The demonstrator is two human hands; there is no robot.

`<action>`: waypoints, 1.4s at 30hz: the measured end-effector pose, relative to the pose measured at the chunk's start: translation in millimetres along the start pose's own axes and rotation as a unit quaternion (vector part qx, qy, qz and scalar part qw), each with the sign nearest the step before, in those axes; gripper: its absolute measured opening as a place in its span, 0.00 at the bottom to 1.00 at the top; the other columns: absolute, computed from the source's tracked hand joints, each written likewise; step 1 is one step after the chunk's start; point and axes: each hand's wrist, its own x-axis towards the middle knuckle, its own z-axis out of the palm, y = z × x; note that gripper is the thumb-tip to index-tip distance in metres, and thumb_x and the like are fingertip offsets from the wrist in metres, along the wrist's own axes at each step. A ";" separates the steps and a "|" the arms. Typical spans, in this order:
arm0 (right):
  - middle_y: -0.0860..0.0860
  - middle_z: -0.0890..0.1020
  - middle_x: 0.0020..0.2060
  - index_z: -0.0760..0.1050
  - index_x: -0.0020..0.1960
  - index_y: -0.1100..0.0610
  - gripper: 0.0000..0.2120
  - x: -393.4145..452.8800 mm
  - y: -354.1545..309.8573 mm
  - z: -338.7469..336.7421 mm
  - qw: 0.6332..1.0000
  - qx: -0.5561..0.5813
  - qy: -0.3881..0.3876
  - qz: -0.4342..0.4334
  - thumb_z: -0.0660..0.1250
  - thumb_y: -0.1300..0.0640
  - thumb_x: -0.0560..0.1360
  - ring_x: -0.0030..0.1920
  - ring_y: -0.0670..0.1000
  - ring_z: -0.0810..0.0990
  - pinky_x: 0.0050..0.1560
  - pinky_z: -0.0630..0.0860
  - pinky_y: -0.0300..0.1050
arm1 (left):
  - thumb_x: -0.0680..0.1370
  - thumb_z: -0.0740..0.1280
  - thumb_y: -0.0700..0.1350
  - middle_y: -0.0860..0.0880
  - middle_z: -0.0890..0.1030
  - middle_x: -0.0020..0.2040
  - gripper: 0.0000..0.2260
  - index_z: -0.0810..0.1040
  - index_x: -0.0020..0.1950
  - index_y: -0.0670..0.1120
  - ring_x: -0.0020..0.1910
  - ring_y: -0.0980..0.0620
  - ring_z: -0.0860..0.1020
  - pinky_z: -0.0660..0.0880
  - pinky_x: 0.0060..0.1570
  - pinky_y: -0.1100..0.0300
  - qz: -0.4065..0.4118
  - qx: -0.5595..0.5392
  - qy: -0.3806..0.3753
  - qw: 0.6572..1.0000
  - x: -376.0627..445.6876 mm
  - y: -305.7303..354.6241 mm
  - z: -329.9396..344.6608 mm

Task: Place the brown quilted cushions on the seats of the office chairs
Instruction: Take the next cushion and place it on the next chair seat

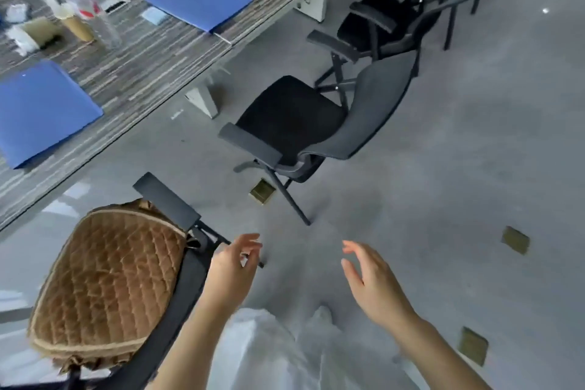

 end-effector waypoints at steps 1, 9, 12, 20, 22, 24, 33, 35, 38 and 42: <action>0.50 0.80 0.57 0.74 0.64 0.59 0.16 -2.5 16.6 -19.6 1.000 0.003 0.022 0.014 0.62 0.55 0.79 0.59 0.52 0.78 0.57 0.65 0.32 | 0.79 0.65 0.38 0.58 0.83 0.48 0.12 0.80 0.60 0.47 0.48 0.59 0.81 0.76 0.54 0.65 0.019 0.003 -0.023 1.000 6.2 23.6 17.3; 0.49 0.82 0.55 0.77 0.61 0.58 0.12 26.5 83.9 -118.7 0.994 0.032 0.086 0.063 0.64 0.57 0.79 0.58 0.51 0.79 0.58 0.69 0.37 | 0.78 0.66 0.41 0.61 0.83 0.47 0.14 0.78 0.63 0.53 0.49 0.62 0.80 0.73 0.52 0.72 0.140 0.043 -0.157 0.977 65.3 160.8 90.4; 0.46 0.81 0.56 0.75 0.64 0.54 0.14 57.3 88.1 -150.3 0.993 0.056 0.093 0.048 0.63 0.55 0.79 0.59 0.47 0.78 0.60 0.70 0.38 | 0.77 0.67 0.43 0.62 0.82 0.48 0.16 0.77 0.64 0.54 0.48 0.64 0.80 0.73 0.51 0.73 0.187 0.066 -0.170 0.965 98.6 198.8 103.4; 0.43 0.78 0.57 0.73 0.64 0.52 0.14 168.2 110.0 -249.5 0.995 0.009 0.095 0.029 0.61 0.52 0.80 0.62 0.44 0.74 0.59 0.64 0.29 | 0.74 0.65 0.50 0.64 0.81 0.45 0.16 0.79 0.61 0.54 0.47 0.64 0.80 0.78 0.51 0.58 0.215 0.099 -0.171 0.956 213.8 295.6 123.6; 0.43 0.78 0.57 0.73 0.64 0.53 0.14 202.2 115.7 -277.2 0.995 -0.009 0.098 0.021 0.60 0.52 0.80 0.62 0.45 0.73 0.58 0.65 0.30 | 0.76 0.66 0.47 0.65 0.80 0.46 0.14 0.79 0.61 0.54 0.47 0.64 0.80 0.78 0.51 0.60 0.222 0.114 -0.177 0.952 249.8 319.4 126.6; 0.45 0.79 0.57 0.73 0.65 0.54 0.14 234.3 119.8 -302.9 0.994 -0.024 0.101 0.017 0.60 0.53 0.81 0.62 0.47 0.73 0.58 0.67 0.34 | 0.76 0.66 0.44 0.65 0.80 0.46 0.14 0.79 0.62 0.53 0.47 0.63 0.80 0.78 0.51 0.59 0.225 0.127 -0.166 0.952 283.9 341.3 128.6; 0.43 0.79 0.55 0.72 0.65 0.53 0.16 383.8 131.9 -402.3 0.998 0.019 0.064 -0.014 0.62 0.51 0.79 0.59 0.46 0.75 0.59 0.69 0.38 | 0.79 0.66 0.43 0.60 0.83 0.47 0.14 0.78 0.63 0.52 0.47 0.61 0.80 0.76 0.49 0.66 0.134 0.041 -0.033 0.990 404.4 401.0 138.3; 0.42 0.80 0.53 0.73 0.65 0.52 0.15 423.3 139.8 -427.6 0.998 0.040 0.045 -0.032 0.63 0.51 0.79 0.59 0.45 0.76 0.61 0.70 0.40 | 0.79 0.65 0.43 0.59 0.83 0.47 0.14 0.77 0.62 0.56 0.48 0.61 0.81 0.74 0.49 0.68 0.091 -0.001 0.005 0.996 424.8 415.4 147.3; 0.40 0.80 0.51 0.73 0.64 0.51 0.15 477.8 153.0 -462.1 0.997 0.040 0.009 -0.064 0.62 0.50 0.79 0.59 0.45 0.76 0.63 0.72 0.45 | 0.79 0.65 0.41 0.55 0.84 0.47 0.13 0.78 0.60 0.56 0.48 0.58 0.82 0.75 0.50 0.67 0.014 -0.103 0.071 0.992 449.8 441.3 164.6; 0.40 0.79 0.51 0.72 0.65 0.50 0.15 542.3 173.2 -514.9 0.994 0.024 -0.053 -0.098 0.60 0.49 0.80 0.58 0.45 0.76 0.62 0.72 0.43 | 0.79 0.65 0.39 0.55 0.85 0.46 0.12 0.80 0.59 0.52 0.48 0.57 0.83 0.73 0.46 0.70 -0.073 -0.163 0.149 0.973 472.1 480.5 198.6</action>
